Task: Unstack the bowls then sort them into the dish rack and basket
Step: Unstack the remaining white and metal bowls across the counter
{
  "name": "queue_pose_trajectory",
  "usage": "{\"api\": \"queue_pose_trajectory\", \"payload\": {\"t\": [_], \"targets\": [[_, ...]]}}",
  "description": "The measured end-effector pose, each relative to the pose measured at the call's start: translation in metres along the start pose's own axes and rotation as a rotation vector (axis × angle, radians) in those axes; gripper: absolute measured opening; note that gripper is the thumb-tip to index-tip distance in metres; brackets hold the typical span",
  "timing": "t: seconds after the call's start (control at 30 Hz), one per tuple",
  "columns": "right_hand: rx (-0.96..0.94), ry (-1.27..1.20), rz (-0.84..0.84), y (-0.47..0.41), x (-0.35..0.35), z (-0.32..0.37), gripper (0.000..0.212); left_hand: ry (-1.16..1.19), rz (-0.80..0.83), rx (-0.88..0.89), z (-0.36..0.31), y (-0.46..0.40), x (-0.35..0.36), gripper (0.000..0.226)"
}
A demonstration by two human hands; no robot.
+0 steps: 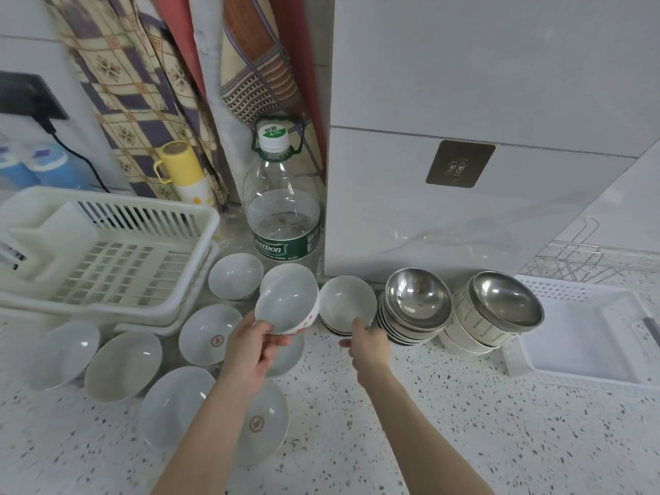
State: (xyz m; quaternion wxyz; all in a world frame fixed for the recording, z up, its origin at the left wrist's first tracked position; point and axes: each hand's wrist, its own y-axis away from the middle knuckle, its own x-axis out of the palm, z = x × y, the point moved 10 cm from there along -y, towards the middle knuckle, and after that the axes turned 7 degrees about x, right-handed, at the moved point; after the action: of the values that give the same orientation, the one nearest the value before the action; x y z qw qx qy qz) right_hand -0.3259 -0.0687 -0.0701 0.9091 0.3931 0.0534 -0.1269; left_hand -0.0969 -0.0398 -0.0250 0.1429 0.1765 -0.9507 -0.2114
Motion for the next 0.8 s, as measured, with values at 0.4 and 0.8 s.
{"api": "queue_pose_trajectory", "payload": {"t": [0.4, 0.8], "targets": [[-0.048, 0.095, -0.215, 0.001, -0.001, 0.014, 0.025, 0.015, -0.032, -0.013, 0.004, 0.03, -0.052, 0.036], [-0.089, 0.028, -0.37, 0.019, 0.0, 0.019, 0.04, 0.016, 0.024, -0.033, 0.004, 0.037, -0.084, 0.048]]}}
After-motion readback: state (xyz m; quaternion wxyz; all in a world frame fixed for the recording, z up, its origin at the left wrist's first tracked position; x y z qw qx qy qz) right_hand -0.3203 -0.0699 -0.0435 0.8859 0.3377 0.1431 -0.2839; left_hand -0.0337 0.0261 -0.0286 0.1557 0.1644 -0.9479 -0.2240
